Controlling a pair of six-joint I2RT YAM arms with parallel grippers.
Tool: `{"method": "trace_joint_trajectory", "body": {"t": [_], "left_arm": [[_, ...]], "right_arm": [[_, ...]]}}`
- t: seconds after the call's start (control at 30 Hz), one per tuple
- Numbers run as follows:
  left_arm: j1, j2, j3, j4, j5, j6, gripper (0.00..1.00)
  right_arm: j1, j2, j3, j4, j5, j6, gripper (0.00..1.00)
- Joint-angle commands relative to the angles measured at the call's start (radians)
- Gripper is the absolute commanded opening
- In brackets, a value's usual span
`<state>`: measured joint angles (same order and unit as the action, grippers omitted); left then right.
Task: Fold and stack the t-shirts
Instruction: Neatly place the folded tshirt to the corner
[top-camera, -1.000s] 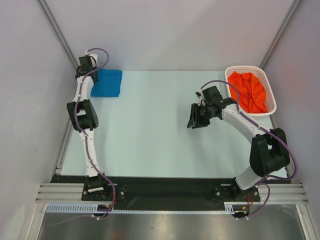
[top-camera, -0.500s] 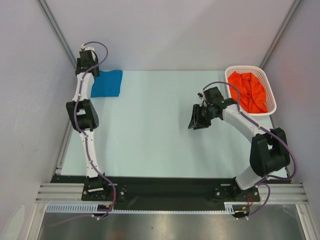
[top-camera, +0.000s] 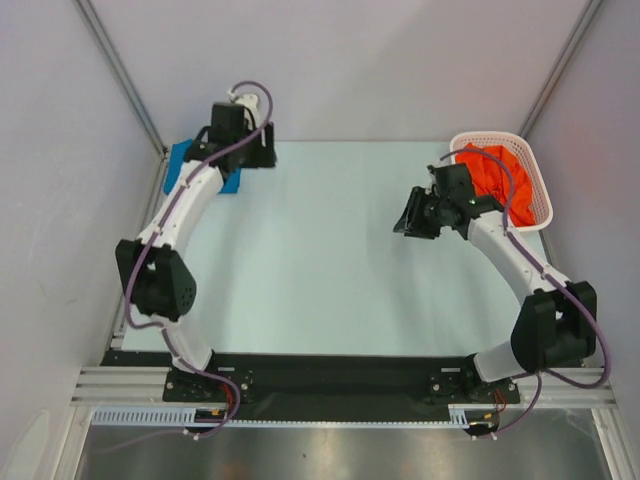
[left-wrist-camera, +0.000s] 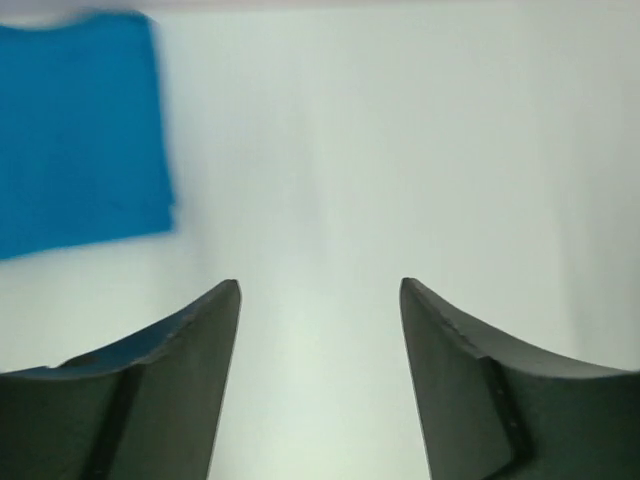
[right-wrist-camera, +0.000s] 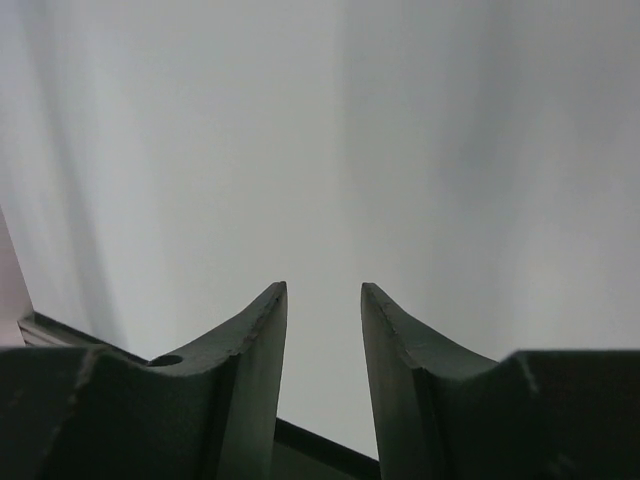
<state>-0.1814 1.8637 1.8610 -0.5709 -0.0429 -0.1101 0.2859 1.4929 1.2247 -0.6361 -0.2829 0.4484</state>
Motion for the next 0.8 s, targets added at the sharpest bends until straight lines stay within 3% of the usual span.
{"method": "trace_joint_trajectory", "body": {"t": [0.0,0.1,0.17,0.2,0.23,0.4,0.43,0.47,0.67,0.7,0.77], "left_arm": [[-0.102,-0.202,-0.186,0.008,0.192,-0.097,0.74],[-0.212,-0.394,-0.392,0.075,0.225,-0.141,0.85],[-0.233,-0.527,-0.624,0.15,0.298,-0.195,0.89],[-0.233,-0.666,-0.707,0.248,0.336,-0.248,0.93],[-0.233,-0.732,-0.856,0.281,0.359,-0.269,0.98],[-0.231,-1.167,-1.198,0.33,0.416,-0.367,1.0],[-0.231,-1.316,-1.285,0.322,0.411,-0.387,1.0],[-0.231,-1.387,-1.33,0.316,0.41,-0.414,1.0],[-0.231,-1.95,-1.69,0.371,0.489,-0.784,1.0],[-0.23,-2.007,-1.724,0.37,0.495,-0.86,1.0],[-0.23,-1.932,-1.74,0.4,0.543,-0.841,1.0]], "right_arm": [[-0.05,-0.107,-0.068,0.099,0.059,0.088,0.42],[-0.056,-0.181,-0.161,0.169,0.071,0.124,0.51],[-0.057,-0.236,-0.22,0.217,0.074,0.144,0.77],[-0.057,-0.264,-0.287,0.229,0.073,0.154,0.93],[-0.057,-0.328,-0.322,0.245,0.056,0.162,1.0],[-0.054,-0.534,-0.559,0.286,0.039,0.289,1.0],[-0.051,-0.583,-0.655,0.302,0.016,0.321,1.0],[-0.053,-0.699,-0.7,0.334,0.005,0.349,1.0],[-0.05,-1.152,-1.028,0.27,0.005,0.593,1.0],[-0.05,-1.277,-1.051,0.242,0.001,0.613,1.0],[-0.05,-1.391,-1.108,0.131,0.011,0.673,1.0]]}}
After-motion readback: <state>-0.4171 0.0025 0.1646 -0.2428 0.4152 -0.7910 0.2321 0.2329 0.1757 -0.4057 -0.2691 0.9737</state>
